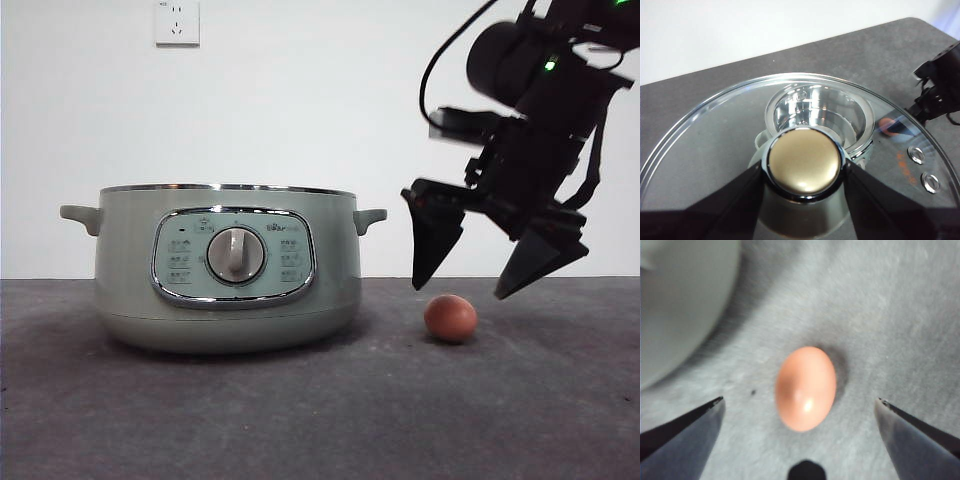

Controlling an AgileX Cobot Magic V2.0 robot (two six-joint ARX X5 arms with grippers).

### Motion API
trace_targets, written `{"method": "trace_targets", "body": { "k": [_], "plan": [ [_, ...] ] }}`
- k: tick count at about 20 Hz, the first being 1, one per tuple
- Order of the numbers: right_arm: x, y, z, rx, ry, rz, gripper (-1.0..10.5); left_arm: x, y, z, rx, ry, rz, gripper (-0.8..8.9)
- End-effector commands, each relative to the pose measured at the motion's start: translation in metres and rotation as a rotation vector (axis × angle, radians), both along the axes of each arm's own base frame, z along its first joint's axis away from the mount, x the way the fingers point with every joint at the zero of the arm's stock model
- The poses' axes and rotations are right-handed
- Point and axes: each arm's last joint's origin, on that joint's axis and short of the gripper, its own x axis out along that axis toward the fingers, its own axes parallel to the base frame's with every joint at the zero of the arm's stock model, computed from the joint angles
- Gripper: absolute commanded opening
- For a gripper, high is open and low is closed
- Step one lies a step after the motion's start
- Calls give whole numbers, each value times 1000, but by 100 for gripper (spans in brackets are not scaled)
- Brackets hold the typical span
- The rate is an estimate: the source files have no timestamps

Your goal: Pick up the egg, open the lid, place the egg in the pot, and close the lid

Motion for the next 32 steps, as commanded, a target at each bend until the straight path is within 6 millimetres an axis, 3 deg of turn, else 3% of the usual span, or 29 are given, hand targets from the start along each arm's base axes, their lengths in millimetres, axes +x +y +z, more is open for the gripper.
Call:
{"method": "trace_targets", "body": {
  "k": [1,12,14,21,25,28,32],
  "plan": [
    [8,3,-3,5,5,-19,503,-5,1,7,-26,-53,3,-8],
    [22,15,-21,-31,76,-34,485,-4,1,7,-24,-53,2,-8],
    [22,15,-20,-37,71,-37,336,-4,1,7,-22,-54,1,-8],
    [21,15,-21,-38,88,-37,19,-4,1,7,-19,-56,0,-8],
    [20,15,-21,-35,88,-40,-12,-4,1,7,-19,-56,0,-8],
    [15,13,-8,-36,88,-40,-12,-4,1,7,-19,-56,-1,-8],
    [-3,5,37,2,4,-39,-12,-4,1,7,-15,-58,-3,-8]
  ]
}}
